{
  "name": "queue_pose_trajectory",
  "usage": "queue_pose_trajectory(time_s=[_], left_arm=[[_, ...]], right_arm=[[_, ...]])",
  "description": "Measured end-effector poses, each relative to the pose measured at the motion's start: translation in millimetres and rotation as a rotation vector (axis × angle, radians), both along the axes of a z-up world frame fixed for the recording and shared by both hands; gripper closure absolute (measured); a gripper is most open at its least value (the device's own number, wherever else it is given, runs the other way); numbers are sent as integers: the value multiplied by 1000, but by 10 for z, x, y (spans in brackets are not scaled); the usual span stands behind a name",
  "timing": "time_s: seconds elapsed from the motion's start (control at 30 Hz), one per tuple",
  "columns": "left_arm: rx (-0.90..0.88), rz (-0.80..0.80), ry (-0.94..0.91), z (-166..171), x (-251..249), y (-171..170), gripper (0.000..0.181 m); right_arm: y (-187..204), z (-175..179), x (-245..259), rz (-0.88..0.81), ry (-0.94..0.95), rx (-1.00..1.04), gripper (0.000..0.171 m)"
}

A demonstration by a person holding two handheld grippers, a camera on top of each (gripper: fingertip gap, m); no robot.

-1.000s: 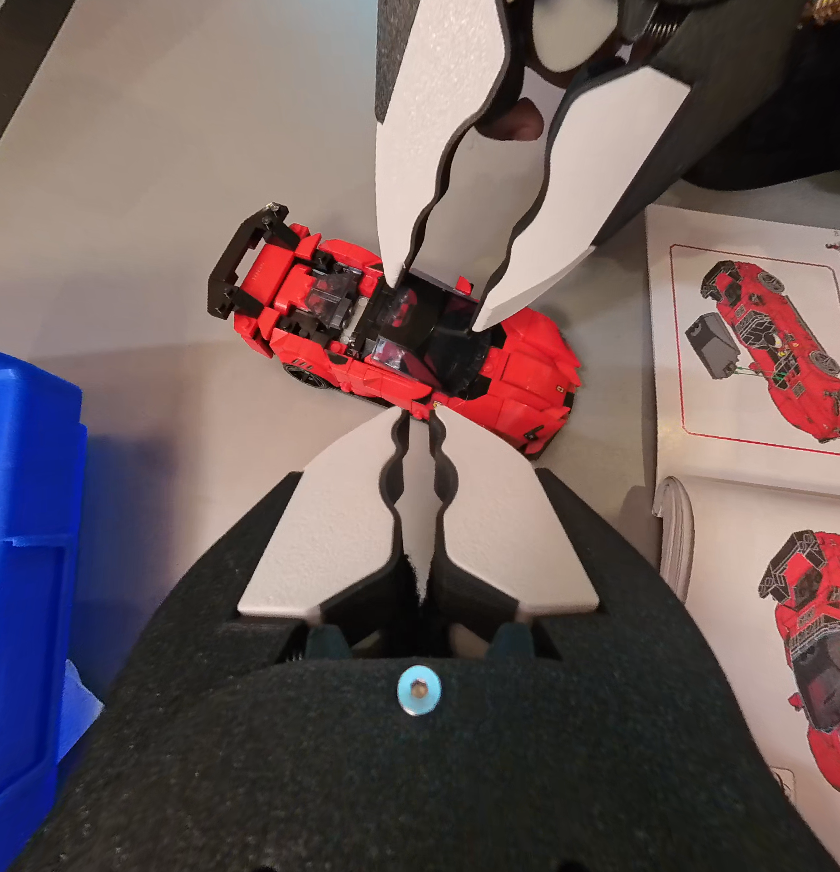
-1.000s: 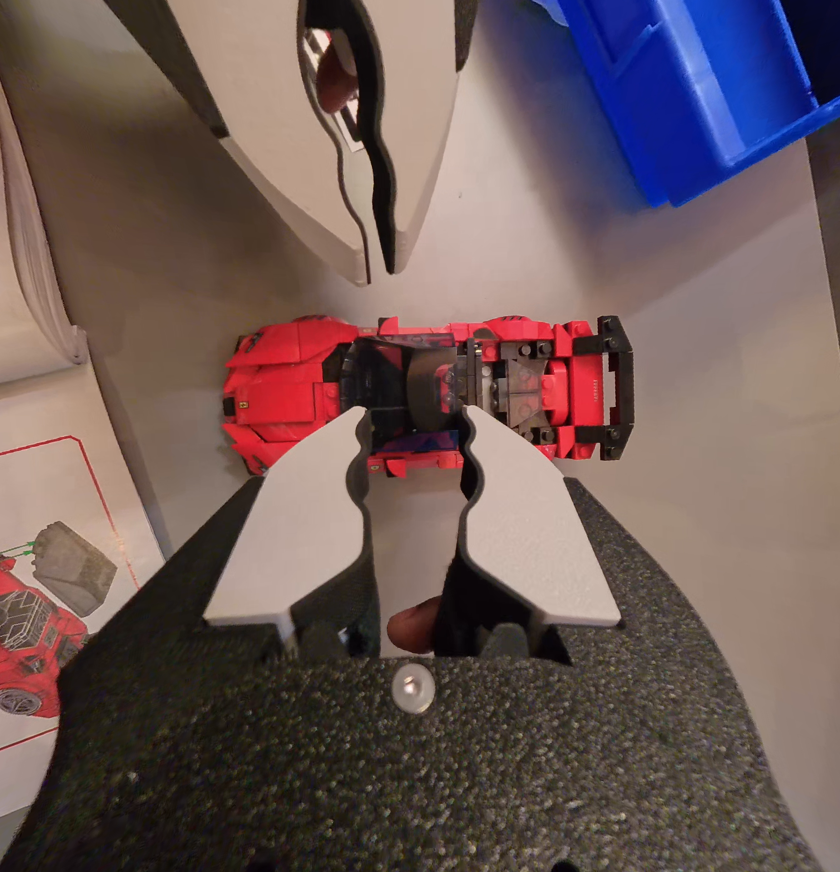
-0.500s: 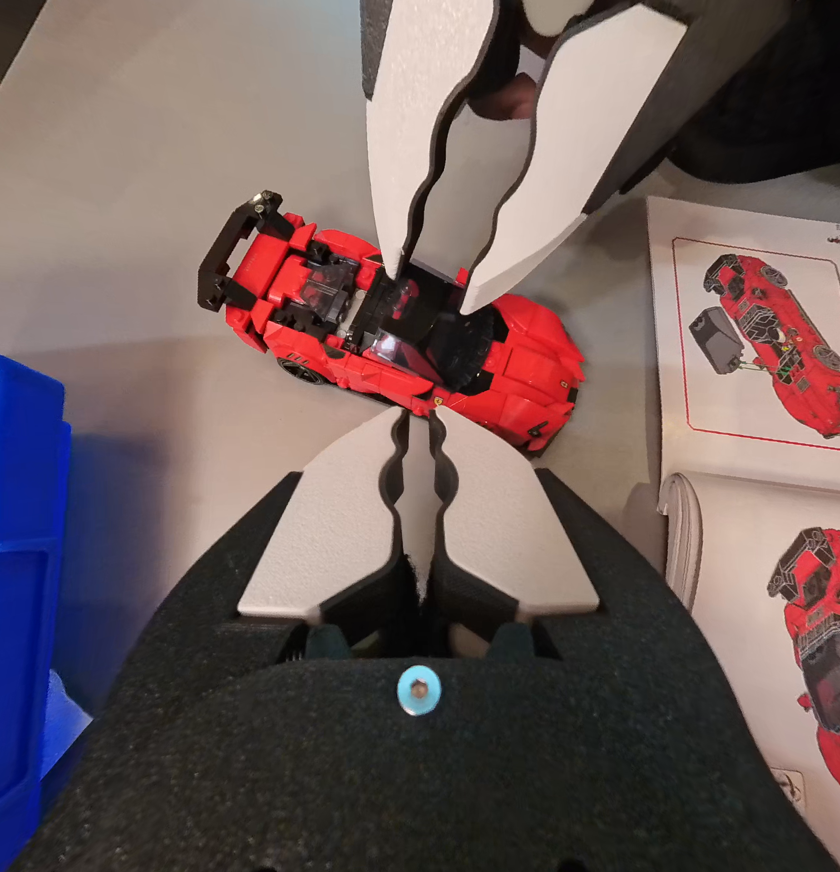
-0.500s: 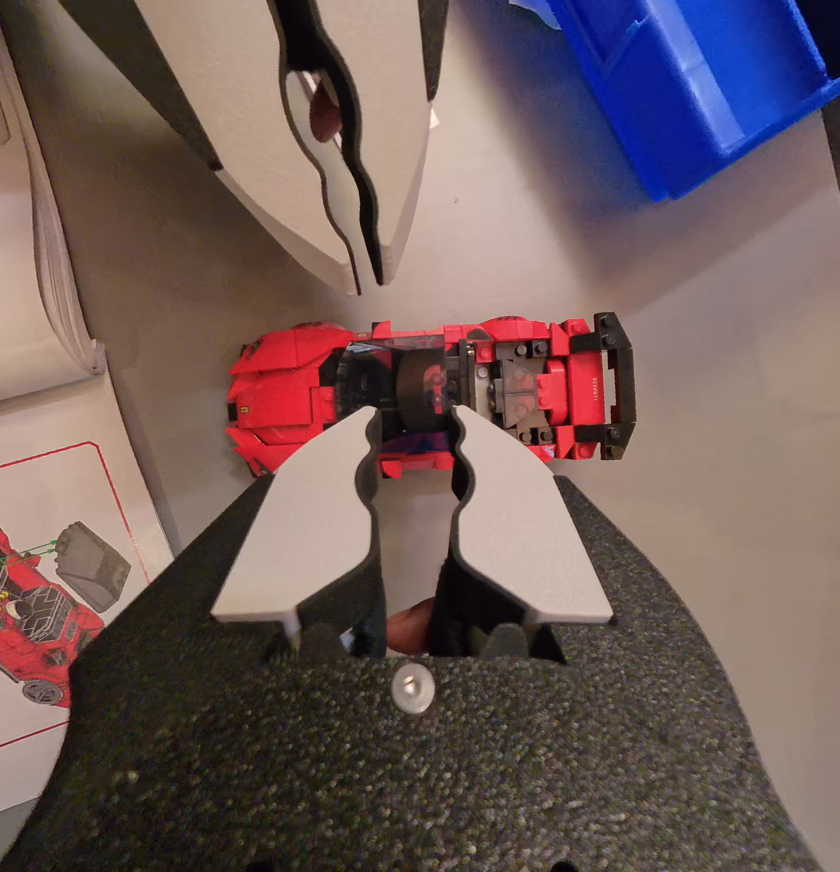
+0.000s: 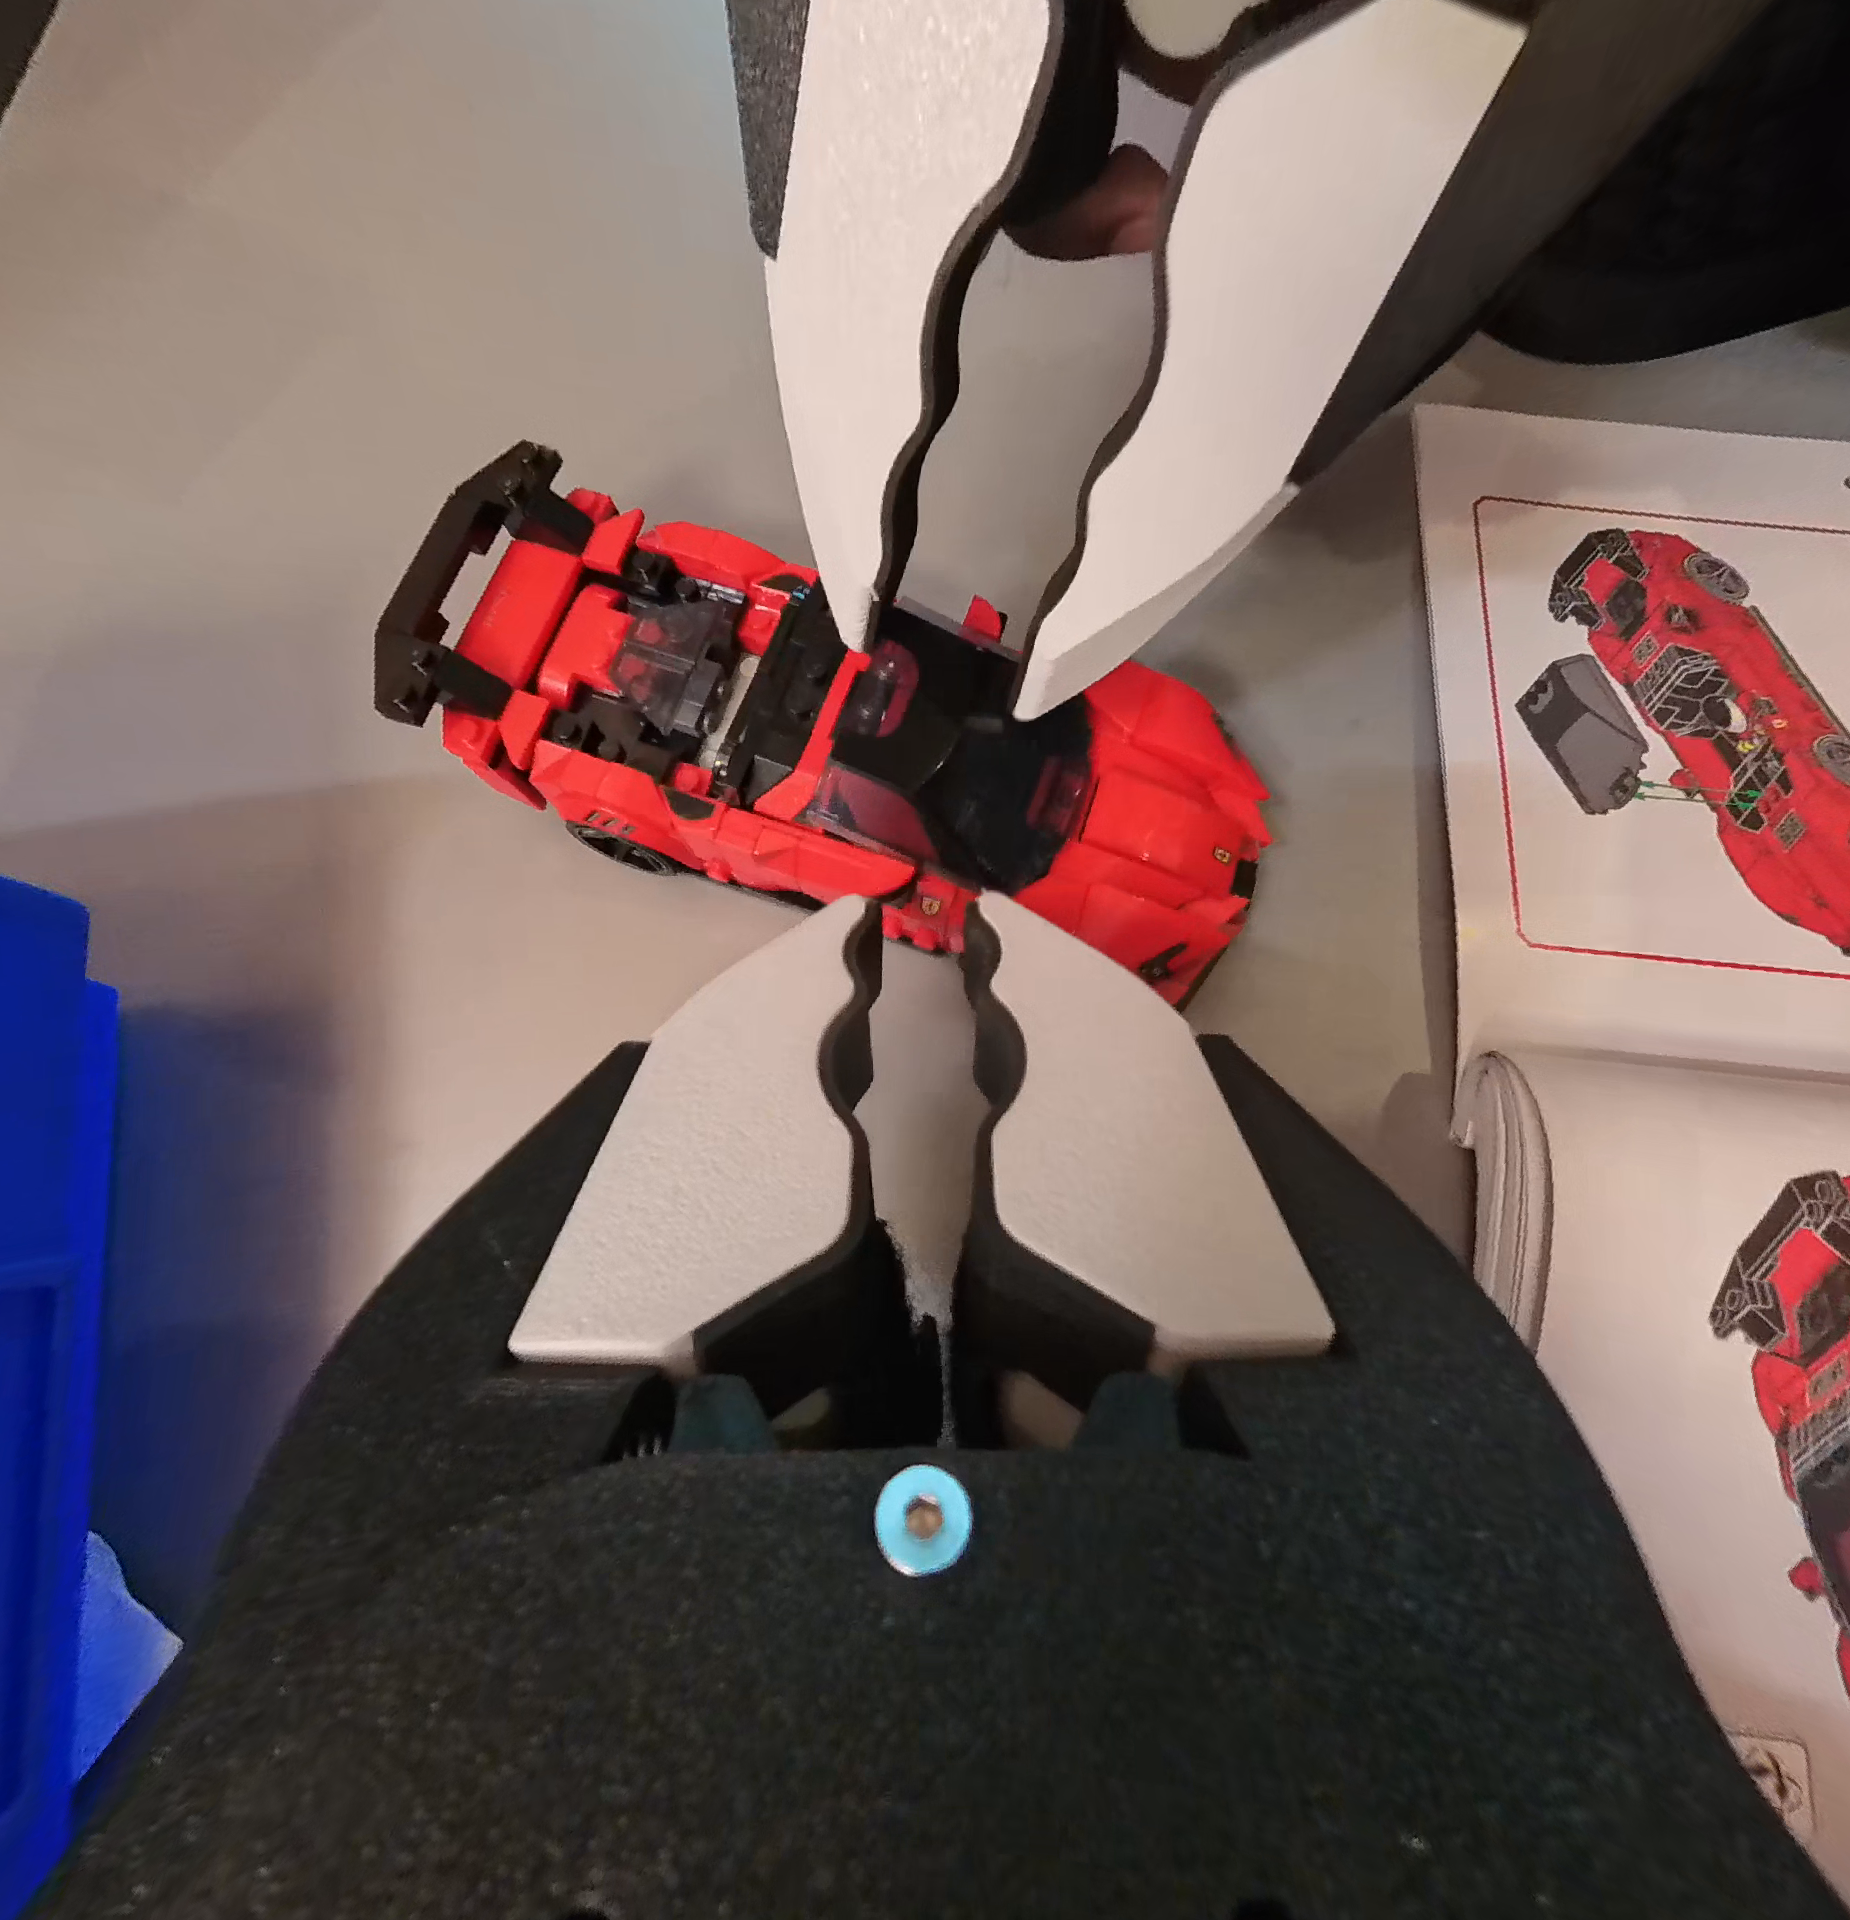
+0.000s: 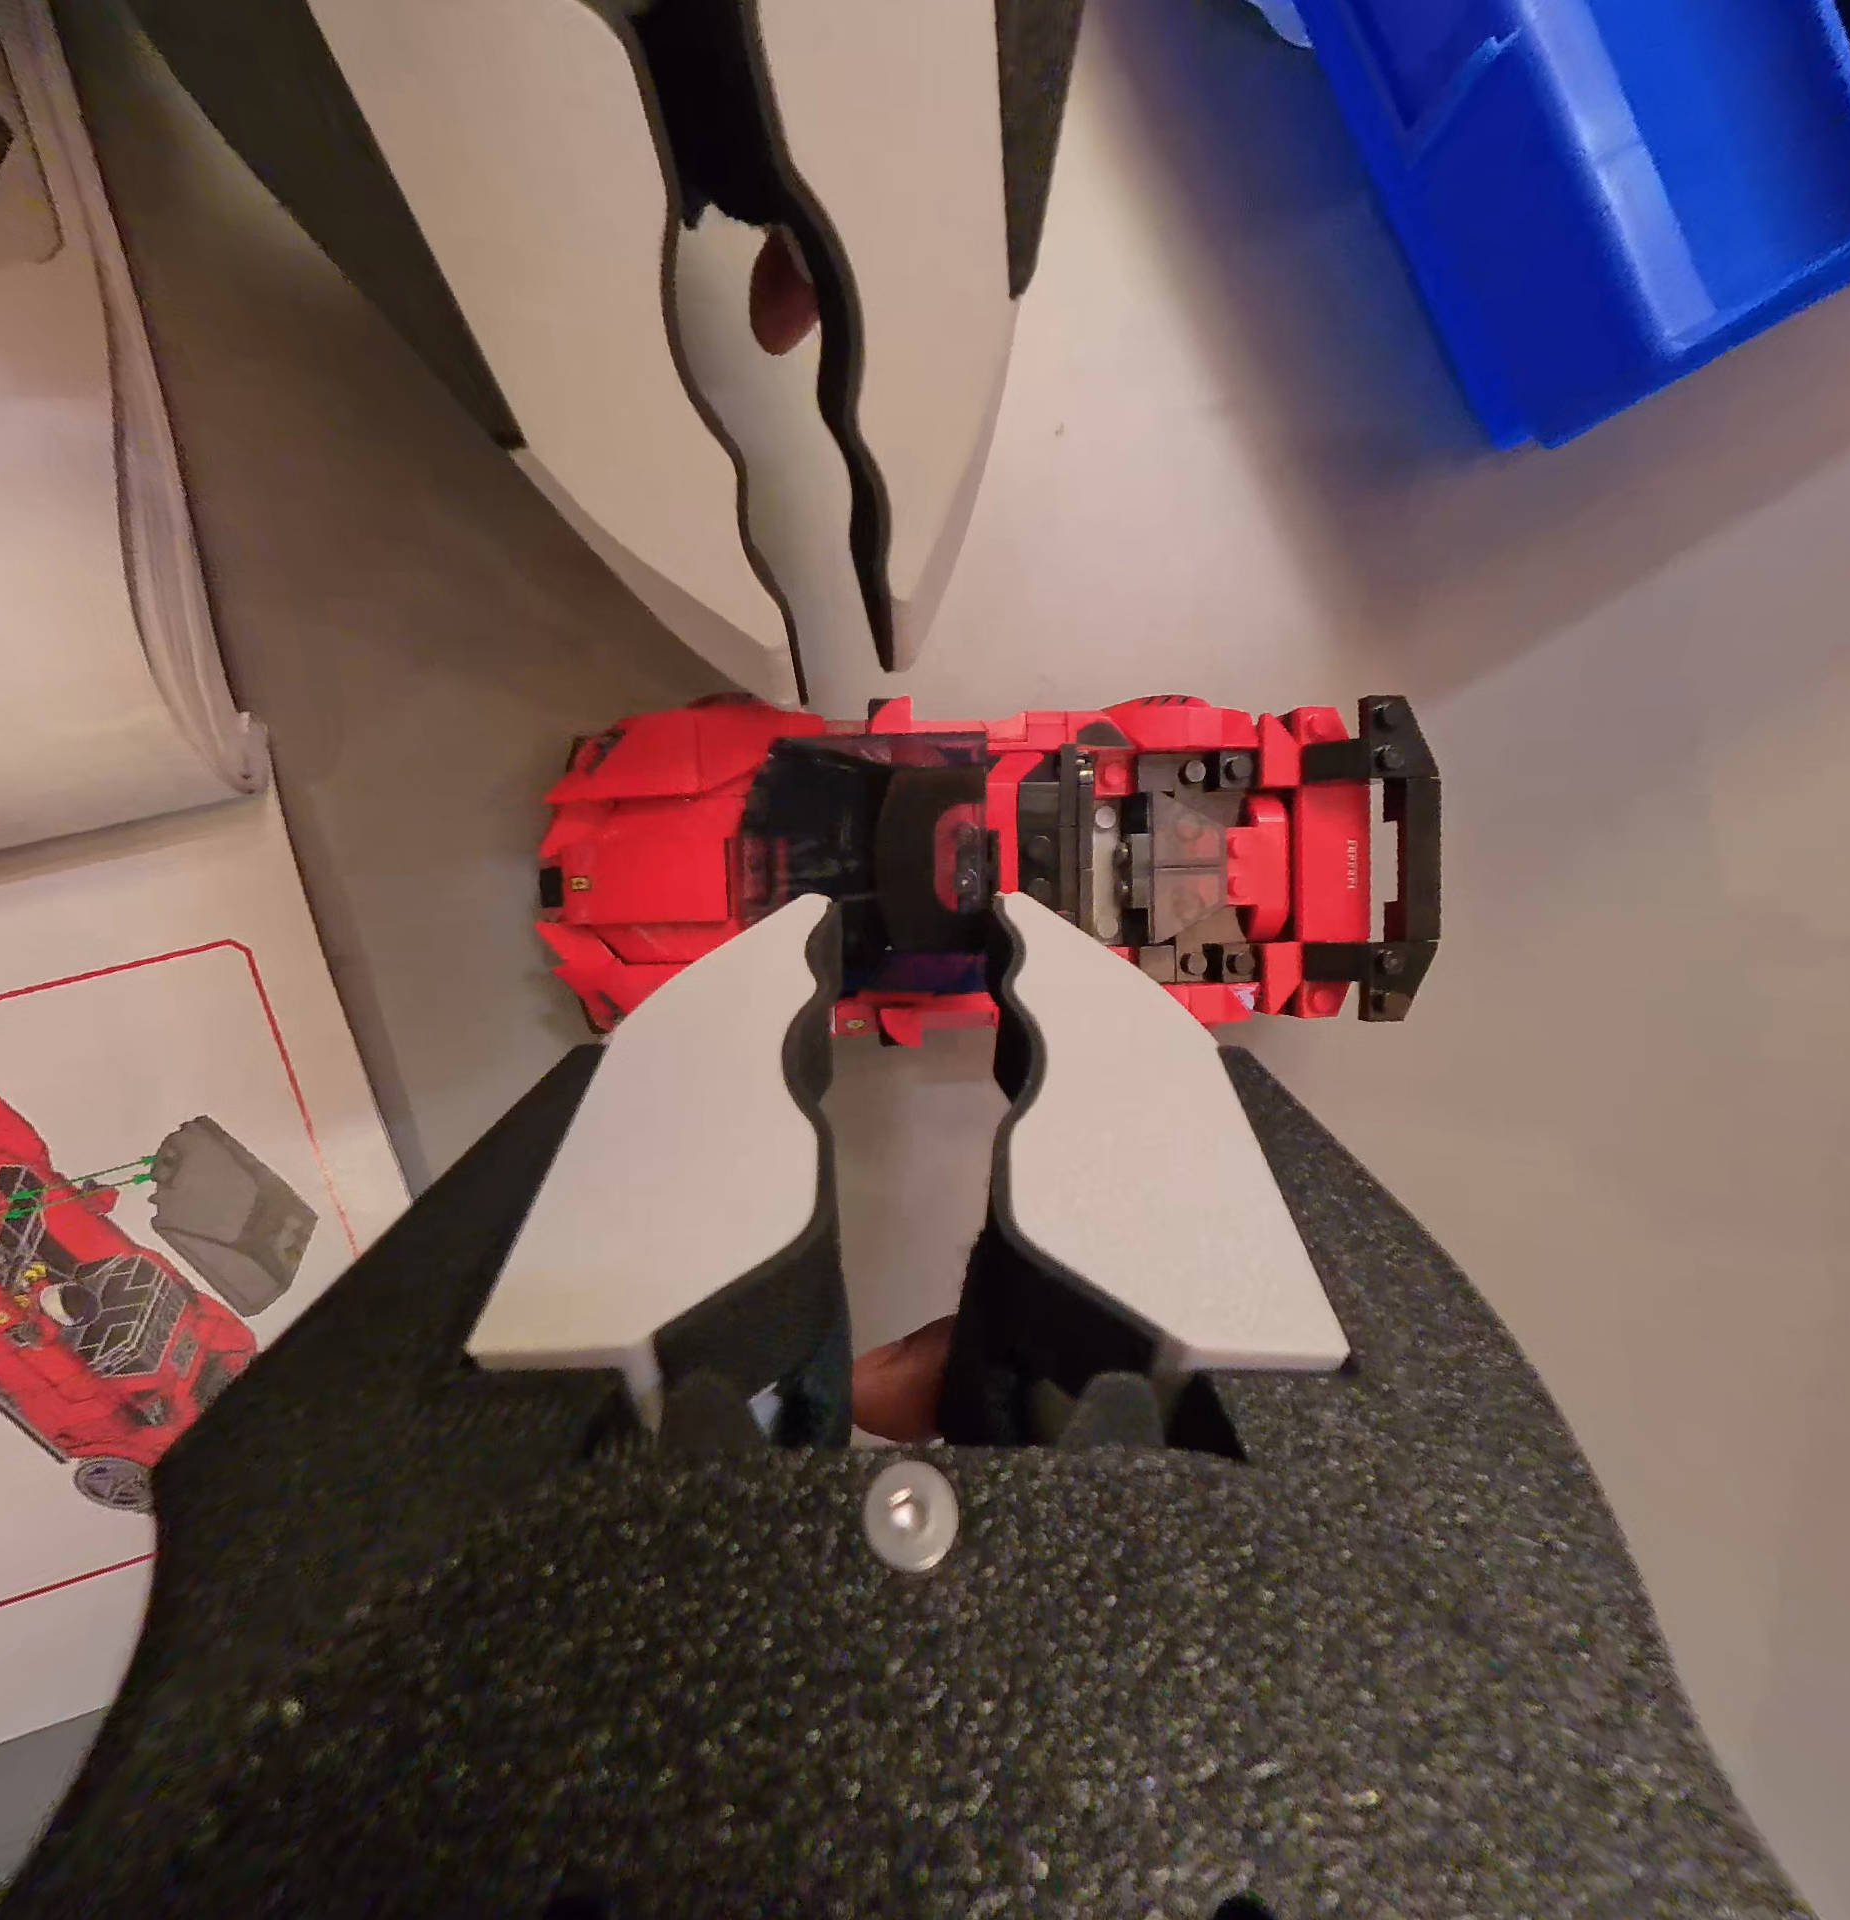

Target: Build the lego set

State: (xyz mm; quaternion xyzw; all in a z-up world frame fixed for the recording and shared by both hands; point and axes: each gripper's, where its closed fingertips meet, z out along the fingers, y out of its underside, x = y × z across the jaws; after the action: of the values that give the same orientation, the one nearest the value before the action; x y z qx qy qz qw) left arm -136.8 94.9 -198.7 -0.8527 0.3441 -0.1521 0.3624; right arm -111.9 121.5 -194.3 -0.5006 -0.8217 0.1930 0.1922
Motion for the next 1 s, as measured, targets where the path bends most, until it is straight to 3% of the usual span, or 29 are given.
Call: queue_pose_trajectory(time_s=[0.4, 1.0], left_arm=[[41, -1, 85, -48, 38, 28, 164], [38, -7, 59, 17, 7, 7, 172]], right_arm=[[15, 10, 14, 9, 13, 97, 144], [4, 6, 34, 72, -34, 132, 145]])
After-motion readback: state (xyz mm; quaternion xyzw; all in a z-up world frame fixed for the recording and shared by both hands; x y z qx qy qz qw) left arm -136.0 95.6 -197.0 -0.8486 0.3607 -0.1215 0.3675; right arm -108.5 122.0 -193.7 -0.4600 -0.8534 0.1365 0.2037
